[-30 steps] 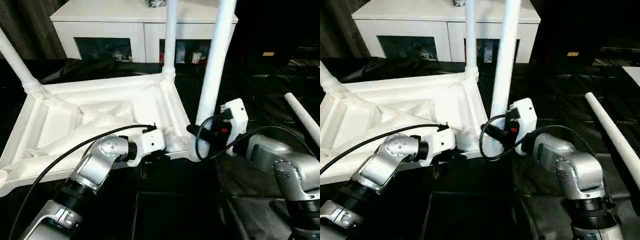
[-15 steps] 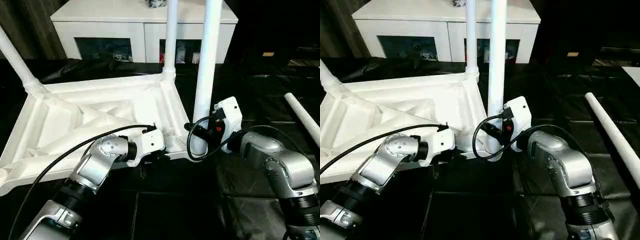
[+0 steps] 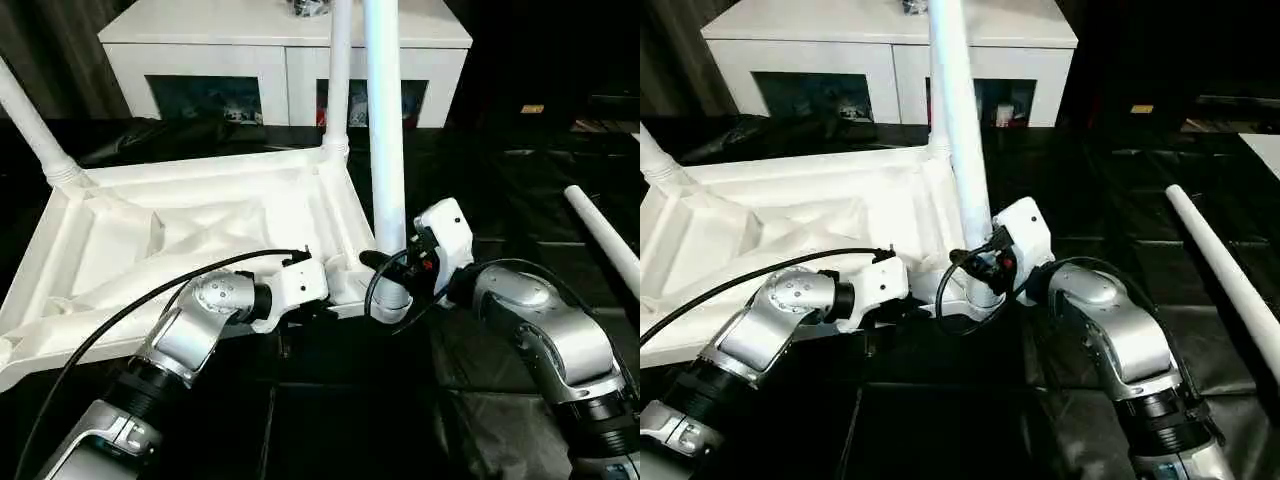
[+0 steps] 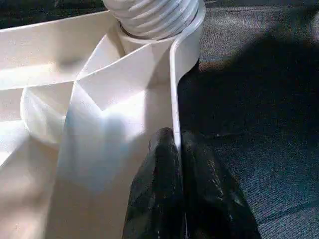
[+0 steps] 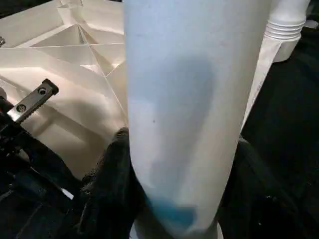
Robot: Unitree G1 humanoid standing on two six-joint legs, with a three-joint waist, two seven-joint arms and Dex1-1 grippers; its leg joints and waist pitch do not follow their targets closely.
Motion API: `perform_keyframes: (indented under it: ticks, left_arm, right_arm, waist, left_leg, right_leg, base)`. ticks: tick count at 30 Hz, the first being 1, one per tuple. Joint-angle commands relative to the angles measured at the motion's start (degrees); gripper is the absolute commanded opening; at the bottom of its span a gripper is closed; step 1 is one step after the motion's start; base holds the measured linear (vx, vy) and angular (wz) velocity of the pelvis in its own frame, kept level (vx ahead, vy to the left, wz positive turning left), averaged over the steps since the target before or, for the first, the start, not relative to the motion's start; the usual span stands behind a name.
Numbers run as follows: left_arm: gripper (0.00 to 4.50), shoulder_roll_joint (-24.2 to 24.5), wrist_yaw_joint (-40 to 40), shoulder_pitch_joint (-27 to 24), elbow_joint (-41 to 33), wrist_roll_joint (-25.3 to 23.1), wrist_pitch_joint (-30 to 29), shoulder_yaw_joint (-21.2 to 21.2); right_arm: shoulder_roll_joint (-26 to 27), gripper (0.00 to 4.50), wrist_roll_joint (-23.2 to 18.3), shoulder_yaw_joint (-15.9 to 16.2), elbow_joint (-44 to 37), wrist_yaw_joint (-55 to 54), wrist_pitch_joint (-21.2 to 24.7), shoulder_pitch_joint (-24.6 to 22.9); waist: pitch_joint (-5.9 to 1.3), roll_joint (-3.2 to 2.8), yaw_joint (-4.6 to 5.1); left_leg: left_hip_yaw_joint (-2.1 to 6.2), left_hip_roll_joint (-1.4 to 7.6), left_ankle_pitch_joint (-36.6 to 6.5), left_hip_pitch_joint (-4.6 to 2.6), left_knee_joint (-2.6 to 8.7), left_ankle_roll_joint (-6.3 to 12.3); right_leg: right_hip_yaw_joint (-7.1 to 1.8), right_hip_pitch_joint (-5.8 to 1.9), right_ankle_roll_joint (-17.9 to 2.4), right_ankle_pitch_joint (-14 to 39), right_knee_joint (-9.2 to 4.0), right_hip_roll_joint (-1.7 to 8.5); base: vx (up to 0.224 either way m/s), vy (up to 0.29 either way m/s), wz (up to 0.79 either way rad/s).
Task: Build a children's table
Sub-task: Insert table leg to table base
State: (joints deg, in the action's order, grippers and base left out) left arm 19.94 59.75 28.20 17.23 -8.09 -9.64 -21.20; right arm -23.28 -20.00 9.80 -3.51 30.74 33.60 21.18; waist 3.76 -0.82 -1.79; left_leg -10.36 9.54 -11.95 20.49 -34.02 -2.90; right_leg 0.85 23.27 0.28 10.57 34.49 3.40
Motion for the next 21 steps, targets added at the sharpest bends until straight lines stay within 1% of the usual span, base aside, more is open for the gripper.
perform_keyframes:
  ticks: [1, 4, 6, 8, 10, 12, 13, 14, 15, 16, 18, 19, 21]
  left_arm:
    - [0.0, -0.37, 0.05, -0.37, 0.16, 1.49, 1.74, -0.29]
    - [0.0, -0.38, 0.01, -0.37, 0.16, 1.51, 1.72, -0.28]
    - [0.0, -0.44, -0.1, -0.42, 0.04, 1.54, 1.68, -0.26]
    - [0.0, -0.47, -0.14, -0.43, 0.03, 1.55, 1.68, -0.25]
    - [0.0, -0.51, -0.45, -0.45, -0.01, 1.49, 1.64, -0.16]
    - [0.0, -0.5, -0.51, -0.46, -0.06, 1.46, 1.6, -0.15]
    - [0.0, -0.51, -0.54, -0.46, -0.1, 1.47, 1.53, -0.14]
    - [0.0, -0.51, -0.54, -0.46, -0.1, 1.47, 1.53, -0.14]
    - [0.0, -0.48, -0.55, -0.46, -0.1, 1.47, 1.51, -0.12]
    - [0.0, -0.48, -0.55, -0.46, -0.1, 1.47, 1.51, -0.12]
    - [0.0, -0.43, -0.54, -0.49, -0.15, 1.47, 1.49, -0.1]
    - [0.0, -0.41, -0.52, -0.51, -0.16, 1.48, 1.5, -0.09]
    - [0.0, -0.38, -0.49, -0.52, -0.18, 1.49, 1.5, -0.08]
  right_arm:
    - [-0.46, 1.85, 1.22, 0.82, 1.65, 0.92, -0.21, -0.65]
    - [-0.14, 1.85, 1.01, 0.04, 2.28, 1.06, -0.81, -0.8]
    - [0.56, 1.85, 1.48, 0.35, 3.0, 1.43, -2.59, -2.04]
    - [0.73, 1.85, 1.62, 0.54, 3.06, 1.67, -2.97, -2.48]
    - [1.55, 1.85, 1.79, 0.43, 3.61, 1.41, -4.25, -4.11]
    - [2.26, 1.85, 1.76, -0.28, 4.25, 0.71, -5.05, -4.94]
    - [3.21, 1.85, 1.06, -1.64, 4.94, -0.07, -5.17, -5.5]
    - [3.21, 1.85, 1.06, -1.64, 4.94, -0.07, -5.17, -5.5]
    - [4.25, 1.85, 0.41, -3.33, 5.87, -1.14, -5.84, -6.04]
    - [4.32, 1.85, 0.35, -3.44, 5.93, -1.21, -5.86, -6.07]
    - [5.82, 1.85, -1.03, -6.17, 7.31, -2.82, -6.73, -6.82]
    - [6.45, 1.85, -1.71, -7.39, 7.91, -3.49, -7.29, -7.22]
    - [7.14, 1.85, -2.45, -8.75, 8.37, -4.11, -7.99, -7.77]
  waist:
    - [-3.45, 1.29, -0.21]
    - [-3.52, 1.3, -0.22]
    - [-3.51, 1.31, -0.23]
    - [-3.5, 1.45, -0.22]
    - [-3.42, 1.28, -0.22]
    - [-3.44, 1.34, -0.17]
    - [-3.42, 1.33, -0.15]
    - [-3.4, 1.37, -0.1]
    - [-3.37, 1.29, -0.06]
    - [-3.4, 1.25, -0.06]
    - [-3.35, 1.34, 0.0]
    - [-3.36, 1.28, 0.02]
    - [-3.32, 1.22, 0.03]
  left_leg:
    - [0.82, 3.05, -4.37, -0.05, 3.65, 4.03]
    - [0.82, 3.02, -3.95, -0.01, 3.59, 4.29]
    - [0.81, 3.07, -3.91, 0.0, 3.57, 4.43]
    - [0.8, 3.04, -4.2, 0.03, 3.59, 4.44]
    - [0.8, 3.07, -4.64, -0.02, 3.62, 4.45]
    - [0.83, 3.07, -5.13, 0.0, 3.68, 4.23]
    - [0.88, 3.1, -5.44, -0.04, 3.73, 4.11]
    - [0.87, 3.07, -5.59, -0.02, 3.76, 4.07]
    - [0.89, 3.07, -6.04, -0.07, 3.8, 3.88]
    - [0.84, 3.06, -6.14, -0.14, 3.75, 3.85]
    - [0.89, 3.08, -6.66, -0.1, 3.87, 3.57]
    - [0.9, 3.08, -6.79, -0.13, 3.87, 3.48]
    - [0.91, 3.08, -7.09, -0.16, 3.91, 3.28]
  right_leg:
    - [-2.17, -3.0, -14.81, 5.79, -3.27, 4.17]
    - [-2.17, -3.07, -14.92, 5.04, -3.17, 4.15]
    - [-2.16, -3.02, -15.06, 4.76, -3.16, 4.22]
    - [-2.16, -3.07, -14.95, 5.11, -3.19, 4.21]
    - [-2.16, -2.91, -14.88, 5.8, -3.34, 4.22]
    - [-2.14, -2.96, -14.75, 6.22, -3.35, 4.17]
    - [-2.12, -2.9, -14.68, 6.53, -3.39, 4.18]
    - [-2.12, -2.9, -14.67, 6.66, -3.41, 4.15]
    - [-2.13, -2.84, -14.58, 7.41, -3.5, 4.17]
    - [-2.17, -2.77, -14.62, 7.46, -3.56, 4.19]
    - [-2.17, -2.78, -14.53, 7.95, -3.61, 4.19]
    - [-2.17, -2.76, -14.56, 7.96, -3.61, 4.15]
    - [-2.12, -2.72, -14.47, 8.45, -3.66, 4.12]
  base:
    - [0.0, 0.0, 0.0]
    - [0.0, 0.0, 0.0]
    - [0.0, 0.0, 0.0]
    - [0.0, 0.0, 0.0]
    - [0.0, 0.0, 0.0]
    - [0.0, 0.0, 0.0]
    - [0.0, 0.0, 0.0]
    - [0.0, 0.0, 0.0]
    - [0.0, 0.0, 0.0]
    - [0.0, 0.0, 0.0]
    - [0.0, 0.0, 0.0]
    - [0.0, 0.0, 0.0]
    - [0.0, 0.0, 0.0]
